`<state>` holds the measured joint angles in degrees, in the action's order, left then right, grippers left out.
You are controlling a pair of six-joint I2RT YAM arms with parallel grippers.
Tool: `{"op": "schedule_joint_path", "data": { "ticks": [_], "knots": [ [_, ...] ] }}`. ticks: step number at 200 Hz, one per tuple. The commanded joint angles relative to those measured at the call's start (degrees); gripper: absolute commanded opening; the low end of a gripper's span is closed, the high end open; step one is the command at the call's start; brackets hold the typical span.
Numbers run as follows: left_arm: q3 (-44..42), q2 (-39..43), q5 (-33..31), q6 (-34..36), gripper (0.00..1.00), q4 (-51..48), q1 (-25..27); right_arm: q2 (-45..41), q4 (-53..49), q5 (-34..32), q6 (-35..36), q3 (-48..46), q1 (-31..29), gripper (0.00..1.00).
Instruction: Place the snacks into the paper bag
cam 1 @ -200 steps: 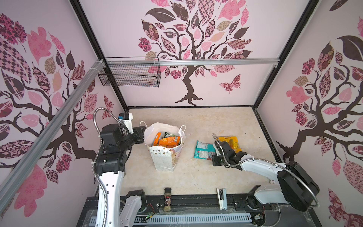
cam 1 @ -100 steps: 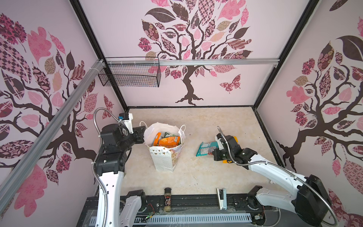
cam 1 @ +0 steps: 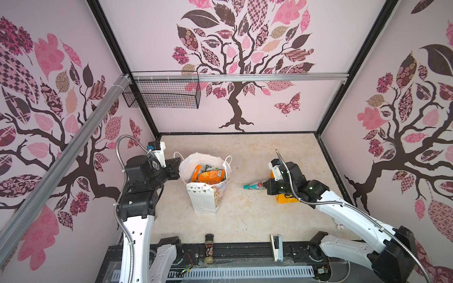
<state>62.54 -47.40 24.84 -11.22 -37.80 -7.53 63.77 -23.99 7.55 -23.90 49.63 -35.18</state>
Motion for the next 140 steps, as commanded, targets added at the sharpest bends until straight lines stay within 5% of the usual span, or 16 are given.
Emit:
{"op": "schedule_joint_path", "data": {
  "ticks": [1,140],
  "knots": [
    [-1.4,0.8,-0.2,1.0,0.00,0.9,-0.3,-2.4,0.9,1.5,1.4,4.2,-0.2,0.00],
    [-1.8,0.7,-1.6,1.5,0.00,0.9,-0.3,2.9,-1.9,3.0,4.5,26.0,-0.3,0.00]
  ]
}}
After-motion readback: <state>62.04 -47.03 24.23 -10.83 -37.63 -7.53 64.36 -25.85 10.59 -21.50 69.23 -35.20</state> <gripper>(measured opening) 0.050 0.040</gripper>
